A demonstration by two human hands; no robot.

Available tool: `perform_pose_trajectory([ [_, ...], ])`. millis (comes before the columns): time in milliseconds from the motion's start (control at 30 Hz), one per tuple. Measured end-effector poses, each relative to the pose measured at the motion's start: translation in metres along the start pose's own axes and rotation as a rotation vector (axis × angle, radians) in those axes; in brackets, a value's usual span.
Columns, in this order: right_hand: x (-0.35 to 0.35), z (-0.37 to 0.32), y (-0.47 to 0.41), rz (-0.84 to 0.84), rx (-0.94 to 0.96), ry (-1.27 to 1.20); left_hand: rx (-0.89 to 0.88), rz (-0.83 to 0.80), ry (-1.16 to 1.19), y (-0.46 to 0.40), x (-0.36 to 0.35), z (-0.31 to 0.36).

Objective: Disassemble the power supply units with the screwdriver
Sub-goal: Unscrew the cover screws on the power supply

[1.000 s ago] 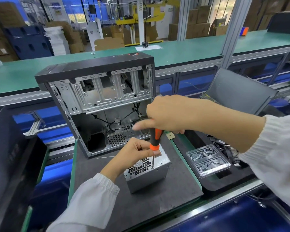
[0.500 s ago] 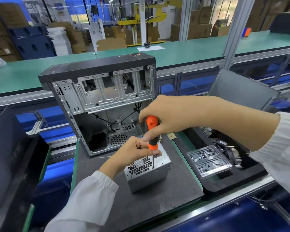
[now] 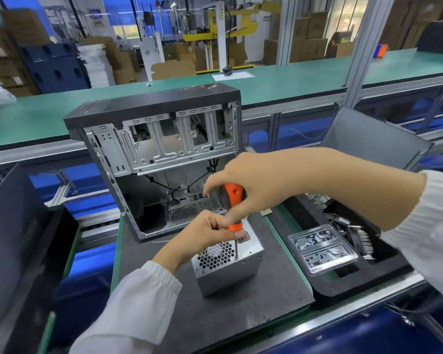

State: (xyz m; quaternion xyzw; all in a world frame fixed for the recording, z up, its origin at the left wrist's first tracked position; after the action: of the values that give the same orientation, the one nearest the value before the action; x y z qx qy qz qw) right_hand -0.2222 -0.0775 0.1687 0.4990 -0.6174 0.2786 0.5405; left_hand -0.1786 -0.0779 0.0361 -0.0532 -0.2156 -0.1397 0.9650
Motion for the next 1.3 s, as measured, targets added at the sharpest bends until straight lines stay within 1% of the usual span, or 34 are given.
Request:
perform_pose_trajectory([
  [67,0.009,0.009,-0.002,0.14,-0.122,0.138,0.017,-0.006,-0.014,-0.001,-0.001,0.0],
  [100,0.009,0.011,-0.002,0.17,-0.148,0.208,0.022,-0.007,-0.015,-0.002,-0.001,0.0],
  [133,0.006,0.01,-0.003,0.163,-0.149,0.252,0.024,-0.004,-0.006,-0.002,-0.001,0.0],
  [167,0.001,0.009,-0.005,0.113,-0.136,0.253,0.024,-0.001,0.007,-0.003,-0.001,0.0],
  [267,-0.01,0.006,-0.001,-0.097,-0.065,0.077,0.019,-0.006,0.025,-0.003,-0.003,0.0],
  [300,-0.011,0.002,0.001,-0.146,-0.024,0.03,0.016,-0.002,0.022,-0.004,-0.004,0.0],
  [333,-0.009,-0.002,0.002,-0.155,0.015,-0.012,0.013,0.003,0.02,-0.003,-0.003,0.002],
  [400,-0.002,-0.003,0.002,-0.072,0.014,-0.052,0.009,0.018,0.007,-0.004,-0.002,0.001],
  [467,0.005,0.006,0.0,0.04,-0.096,0.026,0.019,0.008,-0.018,-0.004,-0.003,0.0],
  [533,0.004,0.013,-0.001,0.081,-0.197,0.074,0.019,-0.009,-0.029,-0.004,-0.005,-0.001],
  [600,-0.001,0.015,-0.004,0.041,-0.194,0.117,0.028,-0.003,-0.01,-0.003,-0.004,-0.002],
  [633,-0.004,0.013,-0.005,0.003,-0.159,0.107,0.024,0.012,-0.006,-0.003,-0.002,-0.003],
  [733,-0.007,0.002,0.0,-0.143,-0.046,-0.005,0.032,0.028,-0.009,-0.002,0.0,-0.003],
  [767,-0.007,0.001,0.002,-0.162,-0.025,-0.018,0.027,0.027,-0.009,-0.001,-0.001,-0.001],
  [833,-0.004,0.006,0.002,-0.113,-0.071,-0.01,0.018,0.027,-0.004,-0.002,-0.001,0.003],
  [933,0.003,0.02,0.003,0.04,-0.249,-0.004,0.009,0.018,-0.025,-0.004,-0.002,0.004],
  [1000,0.006,0.023,0.002,0.121,-0.283,0.078,0.019,0.015,-0.027,-0.006,-0.002,-0.001],
  [1067,0.002,0.022,-0.001,0.078,-0.25,0.141,0.033,0.01,-0.017,-0.007,-0.003,-0.003],
  [1133,-0.004,0.02,0.001,-0.035,-0.173,0.056,0.038,0.008,-0.016,-0.007,-0.004,-0.001],
  [1200,-0.003,0.013,0.004,-0.112,-0.096,-0.013,0.034,0.004,-0.014,-0.007,-0.004,0.001],
  [1233,-0.003,0.013,0.005,-0.114,-0.09,-0.012,0.027,0.002,-0.012,-0.006,-0.005,0.003],
  [1300,-0.002,0.019,0.005,-0.063,-0.169,0.004,0.018,0.007,-0.005,-0.007,-0.004,0.003],
])
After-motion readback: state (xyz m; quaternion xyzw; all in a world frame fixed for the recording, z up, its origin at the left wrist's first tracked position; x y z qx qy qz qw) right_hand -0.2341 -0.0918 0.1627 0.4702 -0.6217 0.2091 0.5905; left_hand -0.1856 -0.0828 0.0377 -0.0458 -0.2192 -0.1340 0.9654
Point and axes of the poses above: each hand's wrist, its own y-axis away from the middle knuckle, its own x-axis out of the back of the hand, z = x × y, the point moved 9 cm from there along -y, towards the middle knuckle, and after that the axes turned 14 degrees about -y, right-handed, at the moved point
